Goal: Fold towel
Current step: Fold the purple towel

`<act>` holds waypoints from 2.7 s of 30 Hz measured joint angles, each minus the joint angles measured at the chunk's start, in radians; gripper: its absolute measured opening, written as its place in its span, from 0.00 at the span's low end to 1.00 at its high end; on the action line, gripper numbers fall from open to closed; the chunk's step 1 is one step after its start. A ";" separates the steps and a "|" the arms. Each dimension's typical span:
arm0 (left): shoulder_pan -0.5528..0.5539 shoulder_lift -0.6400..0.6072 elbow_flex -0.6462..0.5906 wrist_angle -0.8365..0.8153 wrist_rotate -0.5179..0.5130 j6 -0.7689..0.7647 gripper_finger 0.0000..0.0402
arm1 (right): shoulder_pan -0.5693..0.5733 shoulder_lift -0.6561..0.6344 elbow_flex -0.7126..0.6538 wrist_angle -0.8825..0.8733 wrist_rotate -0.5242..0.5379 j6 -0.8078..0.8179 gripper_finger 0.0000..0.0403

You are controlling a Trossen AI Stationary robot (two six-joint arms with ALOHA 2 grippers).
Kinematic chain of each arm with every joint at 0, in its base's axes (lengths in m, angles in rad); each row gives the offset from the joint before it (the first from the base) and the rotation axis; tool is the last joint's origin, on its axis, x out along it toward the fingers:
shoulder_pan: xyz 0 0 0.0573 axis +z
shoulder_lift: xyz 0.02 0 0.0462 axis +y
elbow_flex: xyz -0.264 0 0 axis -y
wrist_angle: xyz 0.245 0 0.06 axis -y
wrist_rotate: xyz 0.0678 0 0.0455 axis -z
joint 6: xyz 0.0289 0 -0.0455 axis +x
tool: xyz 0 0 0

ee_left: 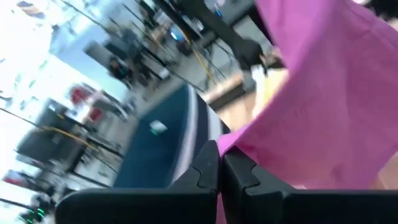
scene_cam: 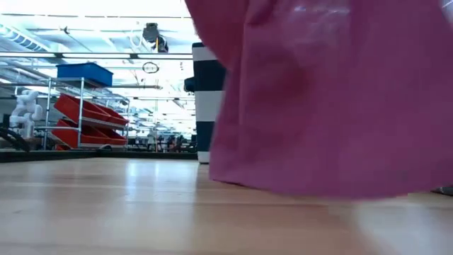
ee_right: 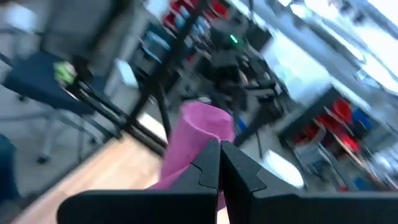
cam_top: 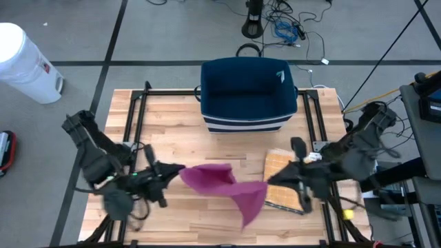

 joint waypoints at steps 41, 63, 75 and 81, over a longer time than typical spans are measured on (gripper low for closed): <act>0.135 0.039 0.124 -0.184 0.111 0.031 0.00 | -0.135 0.144 -0.184 -0.200 -0.049 0.538 0.42; 0.145 0.039 0.124 -0.177 0.380 0.038 0.00 | -0.410 0.503 -0.640 0.997 -0.643 0.557 0.42; 0.214 0.084 0.123 -0.180 0.525 0.038 0.00 | -0.413 0.567 -0.478 1.068 -0.647 0.381 0.41; 0.222 0.106 0.123 -0.194 0.526 0.040 0.00 | -0.426 0.568 -0.468 0.964 -0.595 0.376 0.41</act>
